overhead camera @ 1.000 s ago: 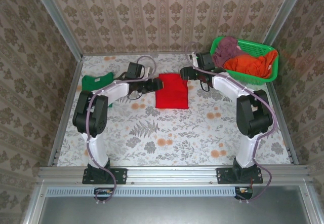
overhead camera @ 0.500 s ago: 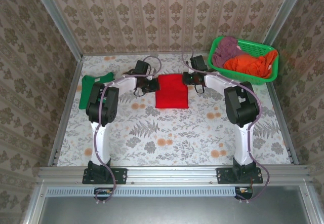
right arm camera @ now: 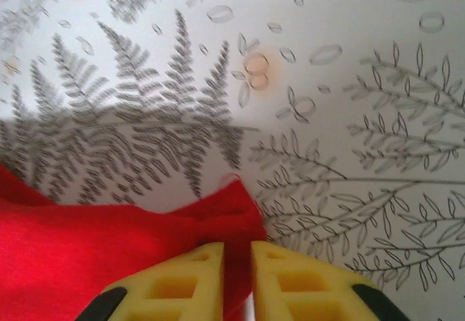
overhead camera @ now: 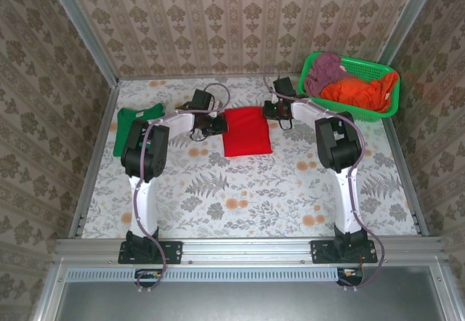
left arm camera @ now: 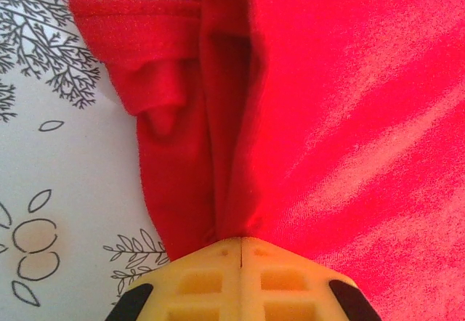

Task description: Fold and stack the t-shirts

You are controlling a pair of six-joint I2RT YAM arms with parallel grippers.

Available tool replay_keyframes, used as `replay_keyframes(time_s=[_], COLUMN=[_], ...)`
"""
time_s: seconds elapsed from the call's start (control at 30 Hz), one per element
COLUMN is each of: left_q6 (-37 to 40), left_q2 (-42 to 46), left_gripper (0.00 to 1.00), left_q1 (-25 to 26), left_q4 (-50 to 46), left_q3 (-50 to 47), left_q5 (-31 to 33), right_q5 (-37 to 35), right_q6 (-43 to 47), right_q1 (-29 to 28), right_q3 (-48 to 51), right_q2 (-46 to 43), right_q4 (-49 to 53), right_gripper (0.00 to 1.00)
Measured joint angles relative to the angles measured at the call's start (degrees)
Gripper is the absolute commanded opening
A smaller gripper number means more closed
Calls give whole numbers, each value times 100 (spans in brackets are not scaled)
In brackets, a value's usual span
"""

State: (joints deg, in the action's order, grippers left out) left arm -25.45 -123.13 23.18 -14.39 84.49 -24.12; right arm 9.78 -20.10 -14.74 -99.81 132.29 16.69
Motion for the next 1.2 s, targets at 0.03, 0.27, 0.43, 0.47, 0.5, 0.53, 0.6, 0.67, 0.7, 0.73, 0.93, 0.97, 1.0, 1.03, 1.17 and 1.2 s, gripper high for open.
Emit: replay_keyframes(time_s=[0.03, 0.27, 0.43, 0.47, 0.5, 0.53, 0.6, 0.67, 0.7, 0.73, 0.93, 0.97, 1.0, 1.03, 1.17, 1.2], left_q6=[-4, 136, 227, 249, 245, 227, 192, 125, 76, 15, -256, -313, -352, -380, -555, -608], left_q2=[9, 538, 1320, 1427, 1528, 1598, 1637, 1620, 1596, 1552, 1178, 1099, 1027, 960, 817, 789], left_gripper=[17, 53, 75, 79, 82, 84, 86, 87, 87, 87, 84, 84, 83, 83, 76, 72], left_q1=[0, 2, 9, 11, 26, 35, 55, 85, 109, 136, 337, 387, 424, 455, 490, 483], left_q4=[4, 4, 46, 57, 66, 68, 70, 66, 66, 63, 116, 116, 118, 131, 192, 254], left_q3=[0, -330, -621, -660, -704, -741, -809, -905, -957, -990, -994, -994, -994, -992, -916, -890], left_q5=[0, 179, 503, 544, 605, 651, 695, 726, 726, 726, 723, 719, 713, 693, 647, 621], right_q5=[15, 35, 42, 44, 48, 59, 61, 81, 96, 111, 190, 188, 195, 232, 293, 295], right_q6=[-26, -46, -11, -22, -28, -33, -66, -101, -116, -122, -177, -195, -234, -258, -369, -404], right_q1=[11, 28, 17, 7, -2, -11, -48, -105, -136, -173, -317, -332, -332, -328, -304, -315], right_q3=[15, 1038, 1829, 1934, 2044, 2144, 2341, 2511, 2559, 2590, 2601, 2601, 2601, 2599, 2599, 2601], right_q2=[0, -909, -1875, -1971, -2046, -2072, -2065, -2028, -1993, -1947, -1628, -1565, -1554, -1554, -1502, -1486], right_q4=[24, -223, -656, -726, -811, -896, -1023, -1043, -1045, -1049, -1115, -1139, -1156, -1187, -1311, -1349], right_gripper=[32, 69, 82, 83, 83, 84, 84, 83, 82, 82, 70, 68, 66, 64, 58, 57])
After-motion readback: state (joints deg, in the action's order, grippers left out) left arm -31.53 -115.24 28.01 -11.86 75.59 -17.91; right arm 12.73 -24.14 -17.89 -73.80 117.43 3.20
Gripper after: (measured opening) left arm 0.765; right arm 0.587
